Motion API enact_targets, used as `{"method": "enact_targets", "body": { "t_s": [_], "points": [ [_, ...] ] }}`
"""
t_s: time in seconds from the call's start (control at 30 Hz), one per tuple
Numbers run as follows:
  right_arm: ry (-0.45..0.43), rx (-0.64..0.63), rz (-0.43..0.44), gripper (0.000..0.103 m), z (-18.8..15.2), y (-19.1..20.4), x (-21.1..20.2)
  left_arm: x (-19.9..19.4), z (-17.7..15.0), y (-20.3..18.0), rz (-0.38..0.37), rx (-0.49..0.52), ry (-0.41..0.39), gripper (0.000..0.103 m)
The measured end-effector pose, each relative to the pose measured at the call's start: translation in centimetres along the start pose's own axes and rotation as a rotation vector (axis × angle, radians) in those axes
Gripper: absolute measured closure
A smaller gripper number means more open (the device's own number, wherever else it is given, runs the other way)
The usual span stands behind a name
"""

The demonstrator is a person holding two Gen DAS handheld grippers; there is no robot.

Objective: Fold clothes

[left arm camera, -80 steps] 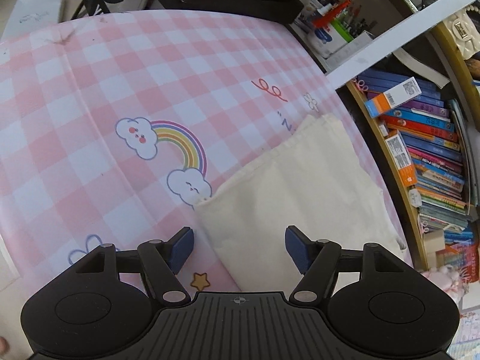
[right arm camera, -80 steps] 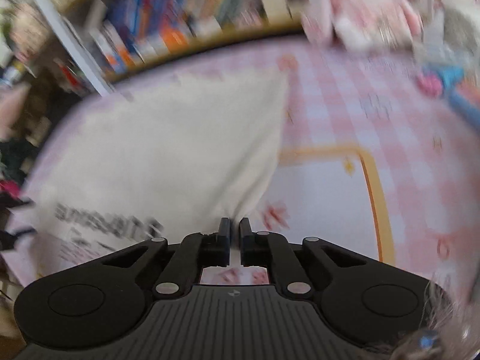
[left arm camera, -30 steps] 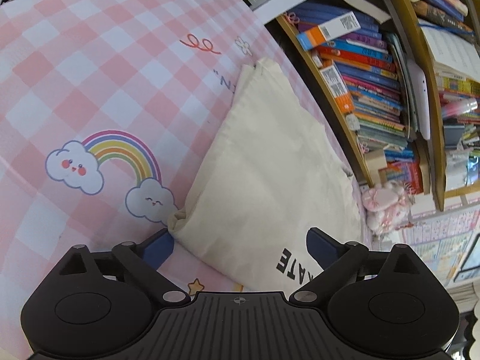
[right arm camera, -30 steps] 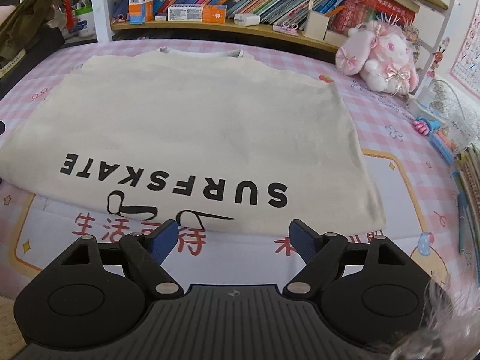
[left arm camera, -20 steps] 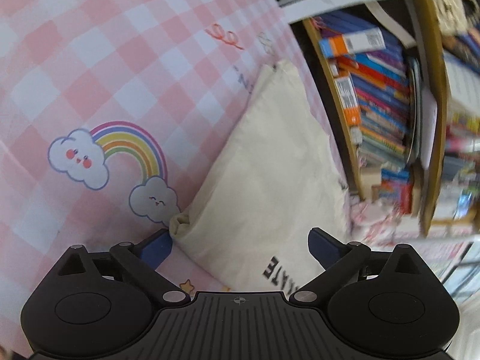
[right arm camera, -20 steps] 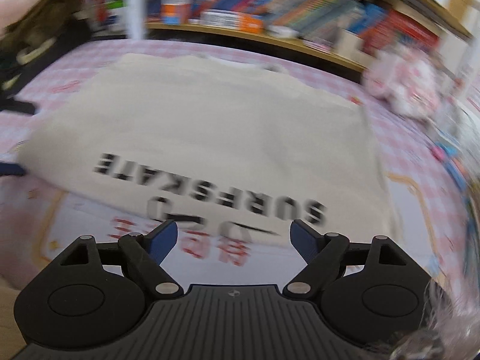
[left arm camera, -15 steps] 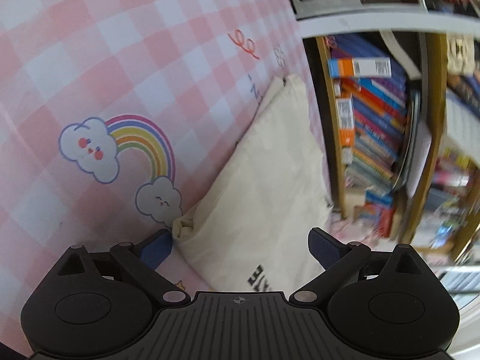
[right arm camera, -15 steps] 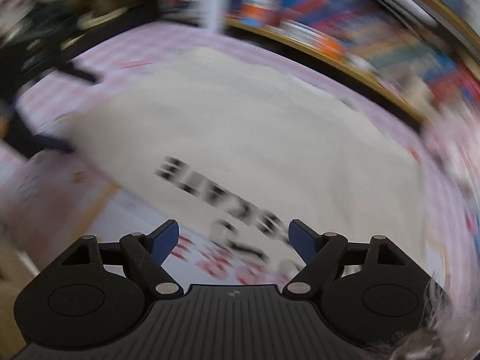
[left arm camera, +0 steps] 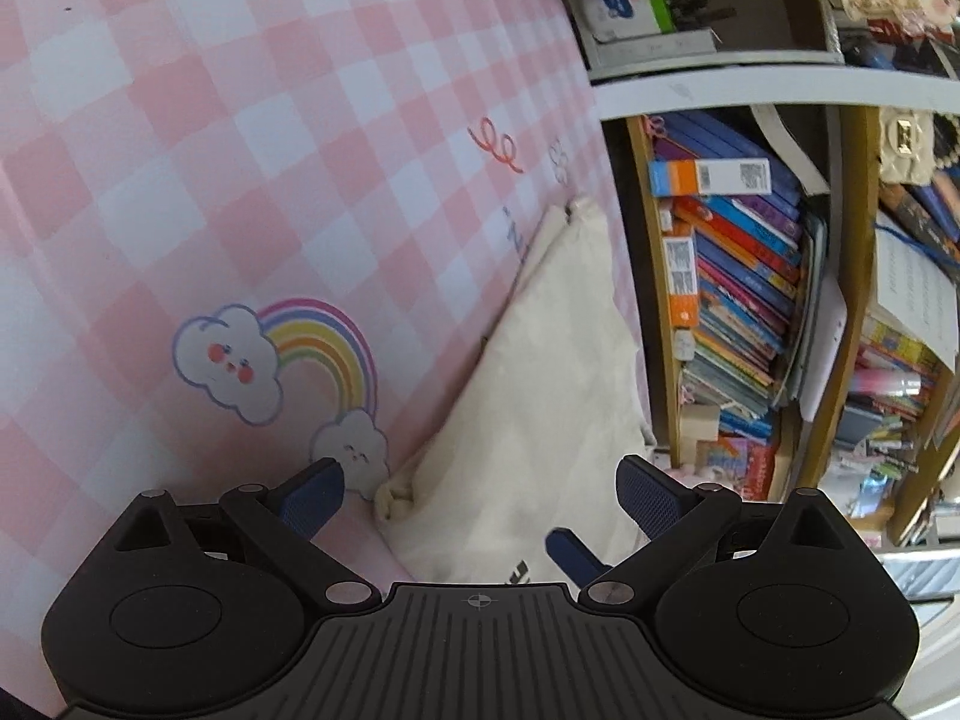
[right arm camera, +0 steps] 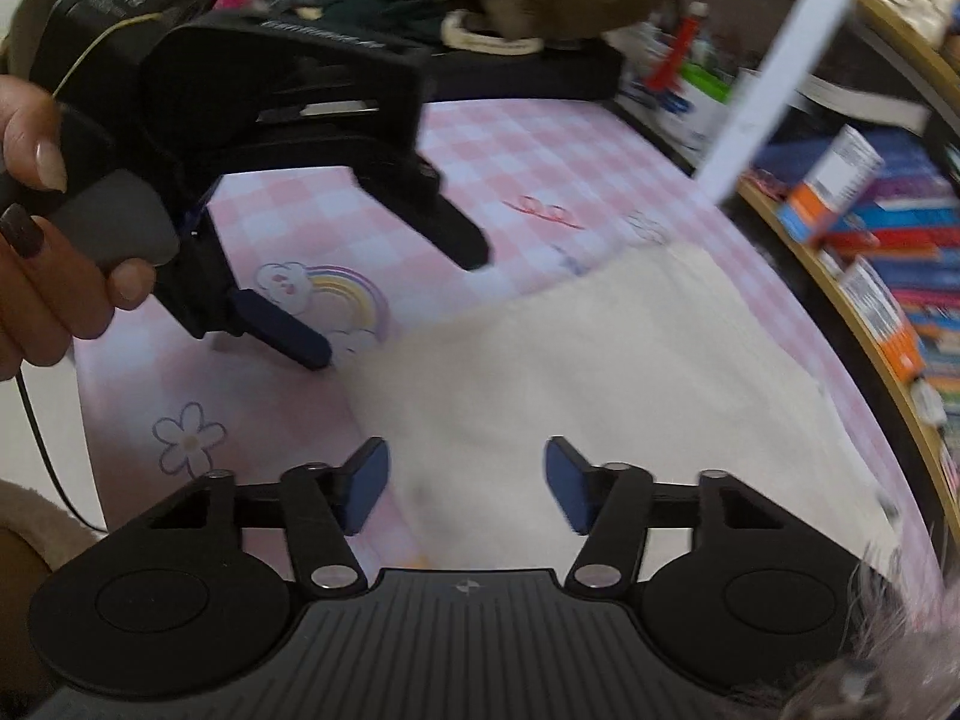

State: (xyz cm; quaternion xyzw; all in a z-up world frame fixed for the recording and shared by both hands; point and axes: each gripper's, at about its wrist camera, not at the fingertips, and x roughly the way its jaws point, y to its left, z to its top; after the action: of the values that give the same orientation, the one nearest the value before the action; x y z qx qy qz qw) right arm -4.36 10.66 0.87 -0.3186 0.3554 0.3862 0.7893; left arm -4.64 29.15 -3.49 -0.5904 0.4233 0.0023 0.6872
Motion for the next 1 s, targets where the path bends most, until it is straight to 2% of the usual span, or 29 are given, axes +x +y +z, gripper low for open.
{"method": "enact_targets", "body": {
  "t_s": [0.1,0.27,0.37,0.43,0.47,0.5,0.7,0.83,0.93,1.0],
  "points": [
    [-0.005,-0.044,0.042,0.051,0.7,0.8,1.2,0.1,0.4,0.3,-0.013,-0.014,-0.002,0.004],
    [0.031,-0.100,0.100,0.059,1.9,2.4,3.4,0.9,0.6,0.2,-0.013,-0.007,0.009,0.004],
    [0.055,-0.091,0.091,0.070,2.0,2.5,4.4,1.1,0.5,0.3,-0.013,0.003,0.023,0.004],
    [0.050,-0.073,0.087,0.082,2.0,2.1,4.6,1.4,0.5,0.4,-0.015,0.010,0.034,0.004],
    [0.045,-0.068,0.079,0.093,2.0,1.8,4.5,1.6,0.6,0.3,-0.016,0.010,0.040,0.004],
    [0.030,-0.051,0.078,0.096,2.1,1.5,4.1,1.7,0.6,0.3,-0.017,0.010,0.044,0.004],
    [-0.066,0.091,0.099,0.096,2.1,-1.3,0.5,3.7,0.7,-0.3,-0.079,-0.029,0.106,0.004],
    [-0.063,0.162,0.114,0.095,2.2,-2.8,0.2,5.3,0.5,-1.1,-0.108,-0.013,0.139,0.006],
    [-0.065,0.219,0.126,0.086,2.0,-3.2,-0.2,6.3,0.4,-1.6,-0.124,-0.004,0.159,0.008],
    [-0.079,0.243,0.128,0.071,1.6,-3.2,-1.0,6.5,0.3,-1.4,-0.124,-0.005,0.161,0.011]
  ]
}}
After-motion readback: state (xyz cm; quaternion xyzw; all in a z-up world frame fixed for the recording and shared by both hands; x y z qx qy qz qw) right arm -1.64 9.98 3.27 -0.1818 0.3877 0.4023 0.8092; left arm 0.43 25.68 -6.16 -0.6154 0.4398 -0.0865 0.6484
